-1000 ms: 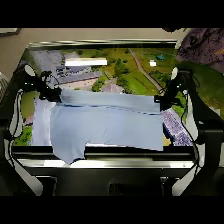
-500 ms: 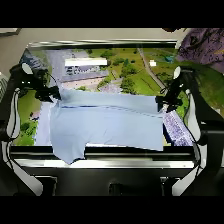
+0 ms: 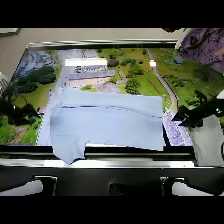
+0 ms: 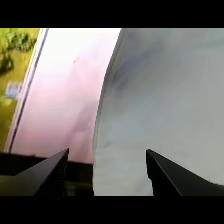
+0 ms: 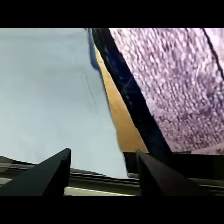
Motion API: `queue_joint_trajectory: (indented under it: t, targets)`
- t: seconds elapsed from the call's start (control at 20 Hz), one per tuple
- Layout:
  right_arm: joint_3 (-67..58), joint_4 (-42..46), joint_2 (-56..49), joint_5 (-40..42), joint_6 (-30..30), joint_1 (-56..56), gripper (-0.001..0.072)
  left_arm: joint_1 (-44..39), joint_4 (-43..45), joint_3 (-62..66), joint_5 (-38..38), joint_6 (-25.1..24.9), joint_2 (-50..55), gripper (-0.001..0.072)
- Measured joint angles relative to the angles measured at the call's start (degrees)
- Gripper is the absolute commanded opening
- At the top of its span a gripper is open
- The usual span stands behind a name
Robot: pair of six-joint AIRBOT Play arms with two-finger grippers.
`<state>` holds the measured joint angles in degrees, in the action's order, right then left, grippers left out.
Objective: Fold the clothes and pants, and hang the long-sleeved shirts on hangers.
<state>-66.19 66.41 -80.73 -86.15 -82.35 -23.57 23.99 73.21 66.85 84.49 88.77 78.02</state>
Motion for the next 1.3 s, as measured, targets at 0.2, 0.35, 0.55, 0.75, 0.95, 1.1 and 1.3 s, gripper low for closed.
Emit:
queue_joint_trajectory:
  t: [0.2,0.35,0.55,0.75,0.95,1.1,1.3]
  targets:
    - [10.14,-4.15,5.75,4.15,2.38,-1.70,0.0469,4.26,-5.16,-22.91,-5.51,-1.27,-13.77,0.0523]
    - [12.61,-6.51,7.13,5.46,3.10,-2.08,0.0469,5.35,-8.28,-33.44,-8.61,-2.54,-18.34,0.0522]
    - [13.68,-8.37,7.74,6.03,3.52,-2.23,0.0469,5.86,-10.67,-40.22,-11.65,-3.78,-20.26,0.0516]
    - [13.97,-9.84,7.89,5.81,3.91,-2.25,0.0469,5.97,-13.38,-42.34,-14.38,-4.87,-20.15,0.0482]
    - [14.03,-10.47,7.93,5.31,3.93,-2.25,0.0469,5.97,-16.15,-42.95,-15.41,-5.79,-18.34,0.0425]
    - [14.03,-11.80,7.93,5.22,3.93,-2.25,0.0470,5.97,-17.33,-43.08,-15.58,-6.12,-17.16,0.0426]
    - [14.03,-13.18,7.93,6.08,3.91,-2.25,0.0468,5.95,-17.27,-43.25,-16.70,-6.32,-16.20,0.0018]
